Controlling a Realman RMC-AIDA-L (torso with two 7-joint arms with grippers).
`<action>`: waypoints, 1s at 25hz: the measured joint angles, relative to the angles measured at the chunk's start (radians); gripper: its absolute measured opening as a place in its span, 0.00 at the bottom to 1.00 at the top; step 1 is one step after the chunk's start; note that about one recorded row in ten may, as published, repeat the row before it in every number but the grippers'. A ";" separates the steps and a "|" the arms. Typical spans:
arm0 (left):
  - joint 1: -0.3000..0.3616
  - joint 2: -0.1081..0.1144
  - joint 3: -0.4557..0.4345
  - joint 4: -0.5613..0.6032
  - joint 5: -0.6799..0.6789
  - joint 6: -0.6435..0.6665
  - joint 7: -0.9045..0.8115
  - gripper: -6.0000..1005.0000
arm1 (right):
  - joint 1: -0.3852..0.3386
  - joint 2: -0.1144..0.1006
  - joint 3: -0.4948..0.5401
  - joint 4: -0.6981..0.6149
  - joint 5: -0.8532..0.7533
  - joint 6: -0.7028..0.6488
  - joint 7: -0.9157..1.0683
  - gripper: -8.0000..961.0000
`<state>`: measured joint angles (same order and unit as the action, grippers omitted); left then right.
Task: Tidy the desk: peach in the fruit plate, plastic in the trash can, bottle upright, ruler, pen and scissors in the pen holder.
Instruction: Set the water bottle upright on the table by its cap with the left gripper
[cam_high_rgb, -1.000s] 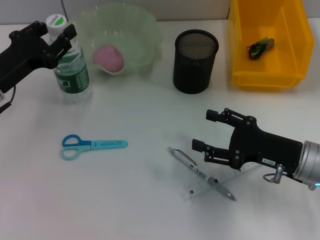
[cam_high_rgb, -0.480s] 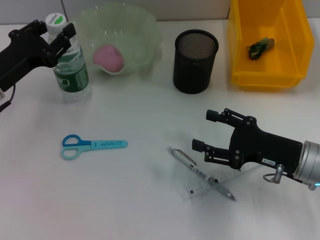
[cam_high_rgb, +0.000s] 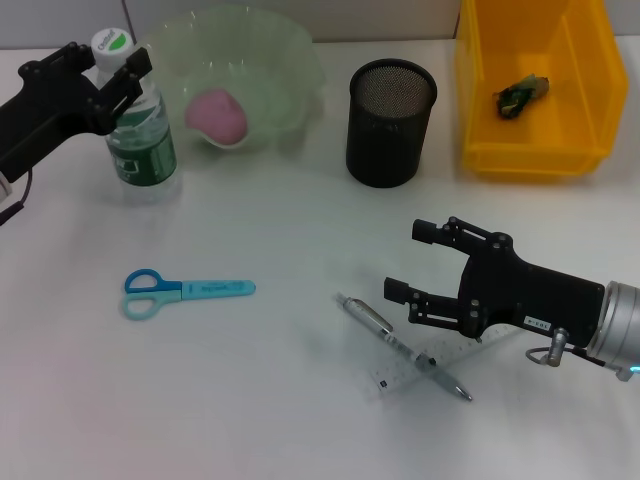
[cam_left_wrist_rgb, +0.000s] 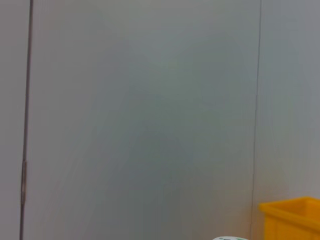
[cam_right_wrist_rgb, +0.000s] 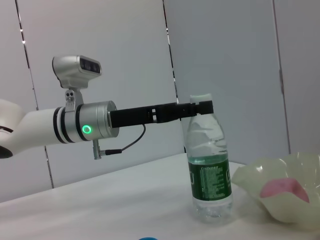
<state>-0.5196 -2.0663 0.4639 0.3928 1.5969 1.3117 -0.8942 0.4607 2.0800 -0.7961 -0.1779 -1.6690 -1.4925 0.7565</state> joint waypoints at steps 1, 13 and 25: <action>-0.001 0.000 0.002 -0.001 0.000 -0.007 0.000 0.46 | 0.000 0.000 0.000 0.000 0.000 0.000 0.000 0.86; -0.010 -0.003 0.000 -0.015 0.000 -0.057 0.000 0.47 | 0.001 0.000 0.000 0.000 0.000 0.000 0.000 0.86; -0.010 -0.003 0.003 -0.017 -0.001 -0.057 -0.001 0.49 | 0.002 0.000 0.000 0.000 -0.003 0.000 0.000 0.86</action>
<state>-0.5293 -2.0693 0.4668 0.3757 1.5963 1.2548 -0.8953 0.4632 2.0800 -0.7960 -0.1779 -1.6719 -1.4926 0.7563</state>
